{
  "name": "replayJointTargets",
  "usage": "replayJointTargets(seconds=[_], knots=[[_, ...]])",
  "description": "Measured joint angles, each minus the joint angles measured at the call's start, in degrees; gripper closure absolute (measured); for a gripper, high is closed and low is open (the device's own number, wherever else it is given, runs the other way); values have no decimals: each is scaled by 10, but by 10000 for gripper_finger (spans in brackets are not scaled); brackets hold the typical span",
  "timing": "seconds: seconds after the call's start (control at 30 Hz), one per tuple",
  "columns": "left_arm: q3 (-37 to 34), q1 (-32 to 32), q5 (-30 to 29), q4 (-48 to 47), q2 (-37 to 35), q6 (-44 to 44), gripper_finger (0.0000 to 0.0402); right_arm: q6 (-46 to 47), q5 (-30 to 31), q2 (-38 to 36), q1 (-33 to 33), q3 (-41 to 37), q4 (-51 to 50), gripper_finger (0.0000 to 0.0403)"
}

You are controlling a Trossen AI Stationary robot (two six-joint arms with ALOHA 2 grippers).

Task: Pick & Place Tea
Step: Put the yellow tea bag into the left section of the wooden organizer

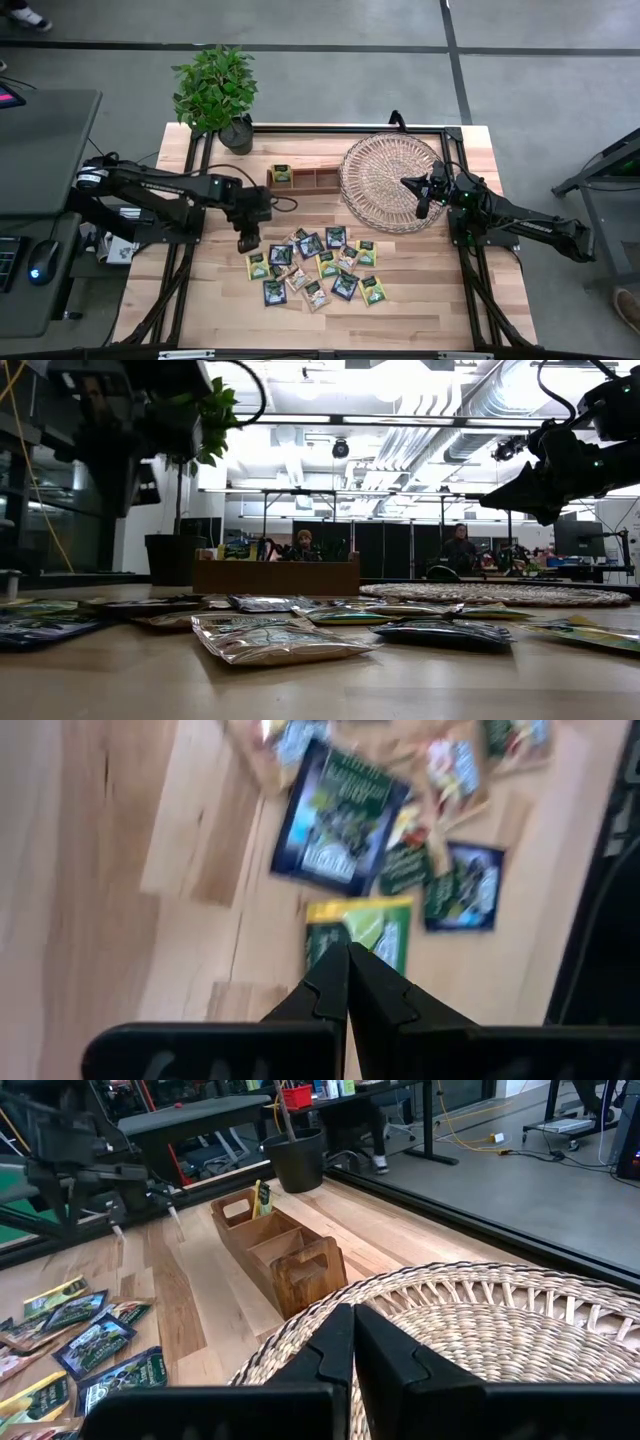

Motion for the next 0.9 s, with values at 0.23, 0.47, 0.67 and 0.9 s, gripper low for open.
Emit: replayJointTargets(seconds=[0.23,0.47,0.67,0.9], knots=[[-17,-55,-58,0,24,-65,401,0,0,0,0,0,0,400],[-17,-118,-92,46,79,-78,395,0,0,0,0,0,0,394],[-17,-144,-91,81,104,-48,326,0,0,0,0,0,0,398],[-18,-165,-151,87,121,-48,202,0,0,0,0,0,0,396]])
